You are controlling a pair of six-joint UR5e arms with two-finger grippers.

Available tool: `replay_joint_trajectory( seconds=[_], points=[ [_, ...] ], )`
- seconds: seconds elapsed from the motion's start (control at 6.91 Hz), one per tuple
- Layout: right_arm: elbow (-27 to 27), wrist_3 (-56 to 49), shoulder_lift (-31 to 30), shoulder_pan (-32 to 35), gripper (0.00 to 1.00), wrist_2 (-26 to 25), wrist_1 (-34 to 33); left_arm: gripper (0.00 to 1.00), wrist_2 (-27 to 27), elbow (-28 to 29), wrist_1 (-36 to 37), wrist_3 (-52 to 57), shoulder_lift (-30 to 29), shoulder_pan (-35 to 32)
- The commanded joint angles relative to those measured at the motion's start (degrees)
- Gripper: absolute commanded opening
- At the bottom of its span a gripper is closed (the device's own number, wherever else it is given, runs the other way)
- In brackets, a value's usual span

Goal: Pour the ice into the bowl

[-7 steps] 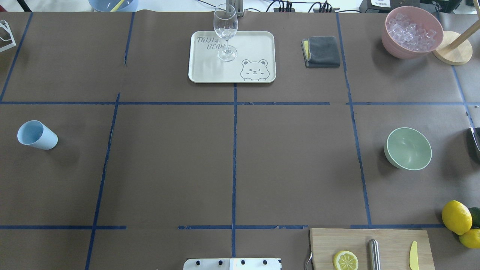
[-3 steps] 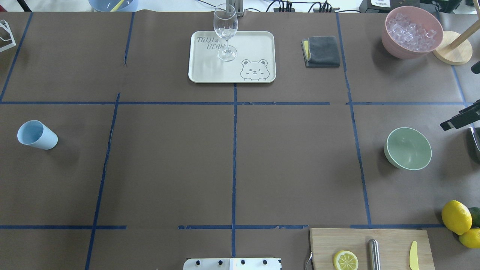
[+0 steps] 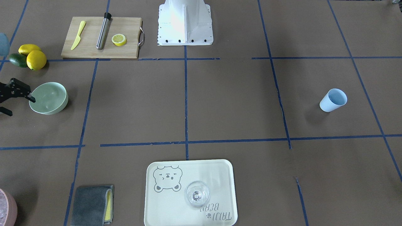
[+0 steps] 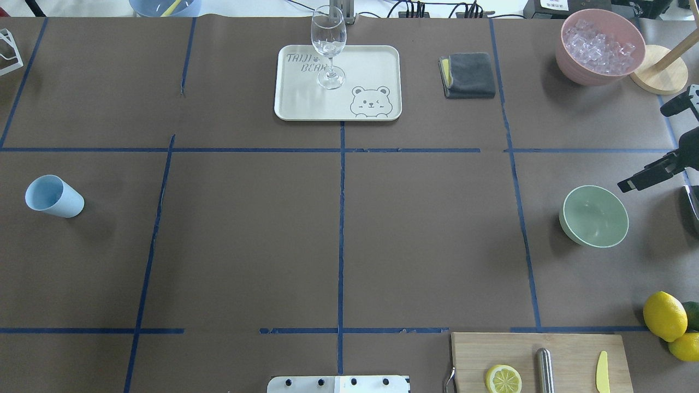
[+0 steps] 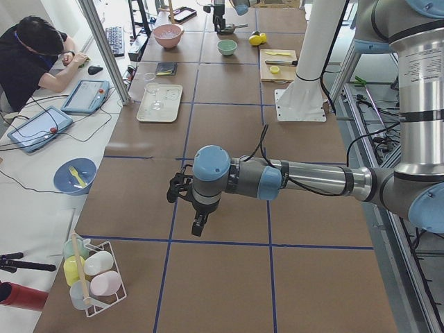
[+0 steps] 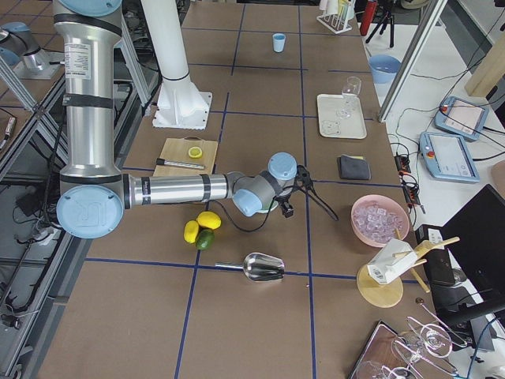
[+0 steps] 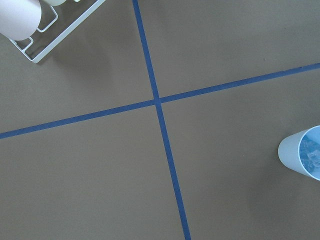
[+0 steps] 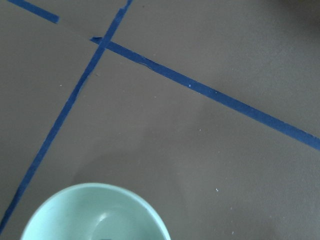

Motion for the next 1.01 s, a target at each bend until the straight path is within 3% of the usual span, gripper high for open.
replay_joint_trajectory(
  seconds=[0.0, 0.14, 0.29, 0.43, 0.87],
  points=[
    [-3.59, 6.83, 0.34, -2.83, 0.70, -2.33, 7.57, 1.00, 0.02, 0.03, 0.00, 0.00, 0.04, 0.00],
    [-3.50, 6.67, 0.08, -3.27, 0.44, -2.15, 7.49, 1.00, 0.02, 0.03, 0.00, 0.00, -0.05, 0.00],
    [-2.81, 6.32, -0.45, -3.27, 0.07, -2.06, 7.57, 1.00, 0.02, 0.03, -0.09, 0.00, -0.05, 0.00],
    [-1.76, 6.23, -0.80, -3.27, 0.00, -2.06, 7.57, 1.00, -0.07, 0.03, -0.09, 0.00, -0.05, 0.00],
    [2.97, 9.46, 0.68, -4.41, 0.00, -1.45, 7.05, 1.00, -0.07, 0.03, -0.18, 0.00, -0.05, 0.00]
  ],
)
